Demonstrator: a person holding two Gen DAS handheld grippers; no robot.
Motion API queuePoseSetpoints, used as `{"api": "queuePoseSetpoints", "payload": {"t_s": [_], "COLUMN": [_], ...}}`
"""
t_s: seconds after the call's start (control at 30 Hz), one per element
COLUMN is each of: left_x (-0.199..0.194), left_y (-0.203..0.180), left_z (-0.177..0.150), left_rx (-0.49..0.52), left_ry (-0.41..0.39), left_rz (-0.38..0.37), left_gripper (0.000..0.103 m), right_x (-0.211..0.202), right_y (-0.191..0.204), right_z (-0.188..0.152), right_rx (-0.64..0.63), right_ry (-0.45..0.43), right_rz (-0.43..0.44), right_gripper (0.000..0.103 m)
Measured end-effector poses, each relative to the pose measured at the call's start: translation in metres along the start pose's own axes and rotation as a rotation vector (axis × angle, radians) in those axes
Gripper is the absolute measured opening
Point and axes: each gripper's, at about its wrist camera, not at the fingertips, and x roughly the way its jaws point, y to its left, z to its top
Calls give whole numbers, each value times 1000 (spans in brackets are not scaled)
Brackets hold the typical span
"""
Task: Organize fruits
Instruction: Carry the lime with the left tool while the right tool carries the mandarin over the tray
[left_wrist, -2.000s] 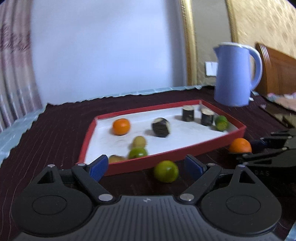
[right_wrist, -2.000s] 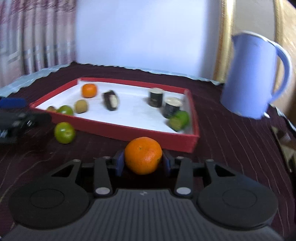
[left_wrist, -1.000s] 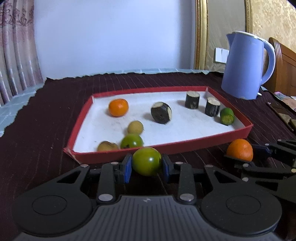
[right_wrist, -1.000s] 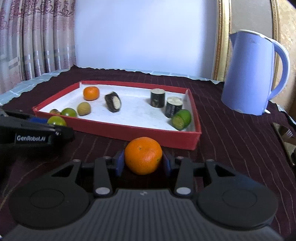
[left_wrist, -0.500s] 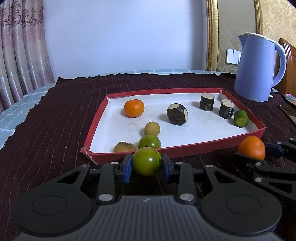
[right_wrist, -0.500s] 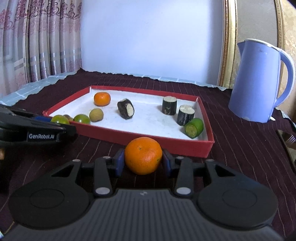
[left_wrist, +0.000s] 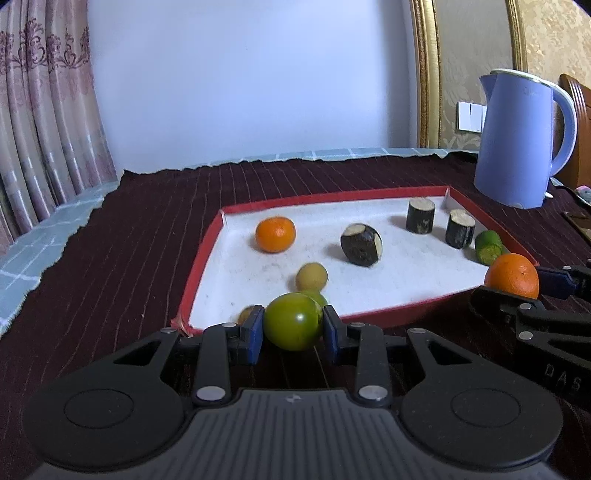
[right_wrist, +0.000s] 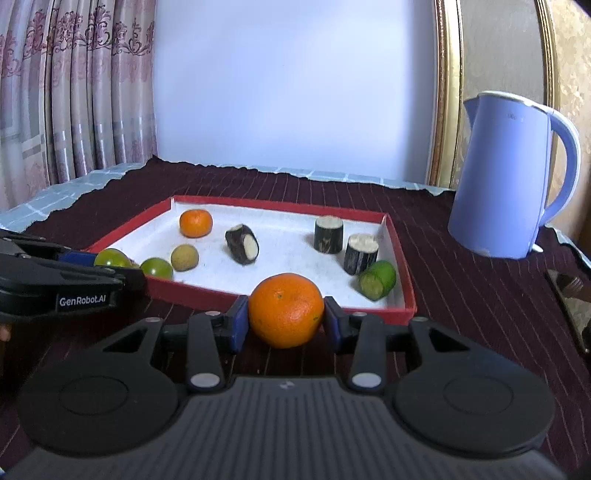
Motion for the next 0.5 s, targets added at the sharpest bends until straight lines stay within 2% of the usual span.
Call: {"api": "queuePoseSetpoints", "payload": {"t_s": [0.5], "left_x": [18], "left_y": [-5], "left_z": [25], "left_rx": [29], "left_ry": [-27], "left_rz": [78], "left_gripper": [32], "right_x": [10], "right_y": [-4], "right_z": [18], "right_rx": [-3], "right_ry": [-22], "right_rz": [-8], "right_gripper": [39]}}
